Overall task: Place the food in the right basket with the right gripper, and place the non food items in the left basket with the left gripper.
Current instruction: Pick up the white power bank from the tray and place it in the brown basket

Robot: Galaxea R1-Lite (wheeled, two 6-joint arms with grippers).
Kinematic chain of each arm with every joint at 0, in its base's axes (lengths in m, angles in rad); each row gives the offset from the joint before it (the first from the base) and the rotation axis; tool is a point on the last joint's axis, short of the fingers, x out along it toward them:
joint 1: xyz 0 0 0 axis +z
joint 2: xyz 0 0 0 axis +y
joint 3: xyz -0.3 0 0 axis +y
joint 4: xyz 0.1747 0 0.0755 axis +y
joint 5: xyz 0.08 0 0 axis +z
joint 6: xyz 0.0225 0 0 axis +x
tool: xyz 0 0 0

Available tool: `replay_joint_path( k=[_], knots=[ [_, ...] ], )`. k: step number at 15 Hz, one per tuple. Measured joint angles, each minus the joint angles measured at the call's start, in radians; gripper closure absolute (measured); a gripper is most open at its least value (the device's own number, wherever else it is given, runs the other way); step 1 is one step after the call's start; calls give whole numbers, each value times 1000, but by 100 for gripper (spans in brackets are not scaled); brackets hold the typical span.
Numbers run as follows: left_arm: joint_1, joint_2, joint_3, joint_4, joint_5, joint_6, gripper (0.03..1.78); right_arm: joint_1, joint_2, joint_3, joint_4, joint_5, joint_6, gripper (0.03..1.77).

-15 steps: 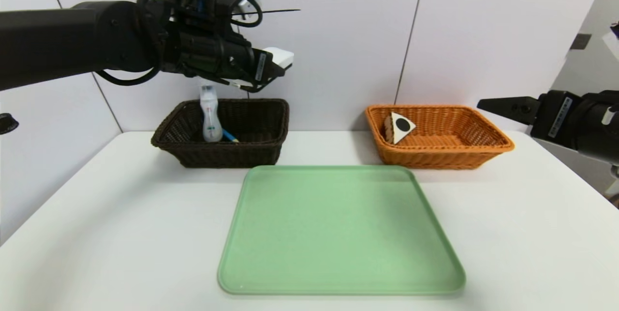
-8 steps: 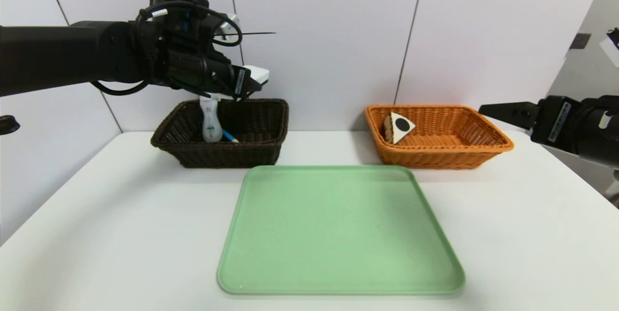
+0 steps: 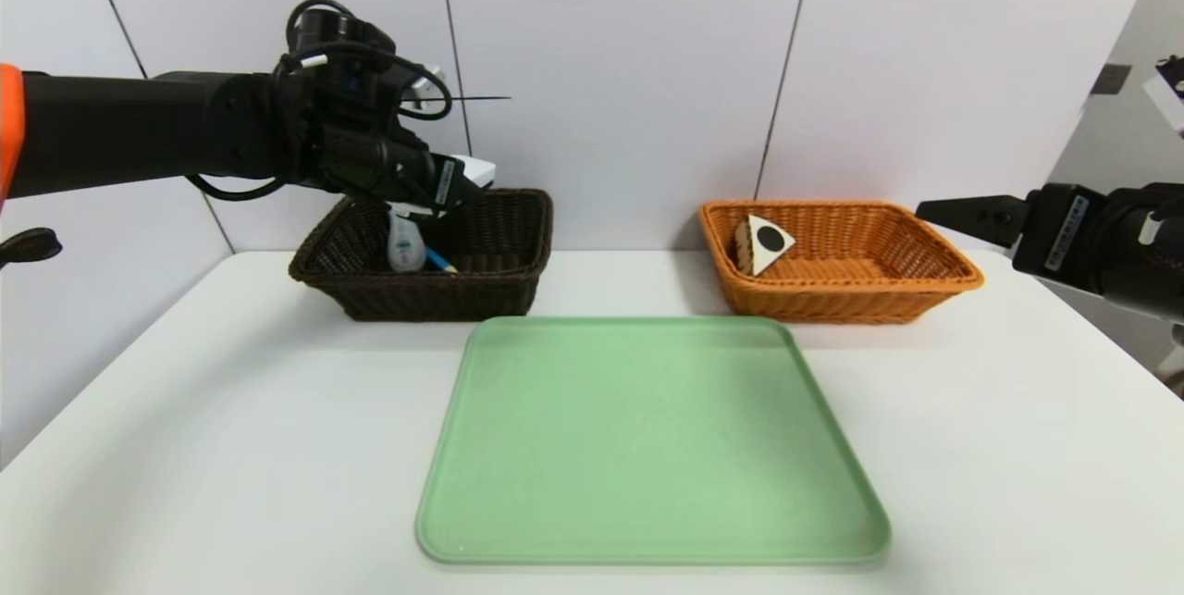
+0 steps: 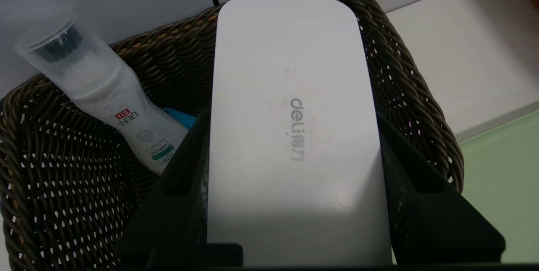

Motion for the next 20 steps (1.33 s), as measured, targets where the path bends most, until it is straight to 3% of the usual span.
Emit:
replay_joint_path(
  k=[11,20],
  knots=[
    [10,110,-4,-6,-3,-1,73,-17,4,1,1,-2,1,10],
    [40,207,-129,1,-11,-2,73,-20,3,11,10,-1,2,10]
  ],
)
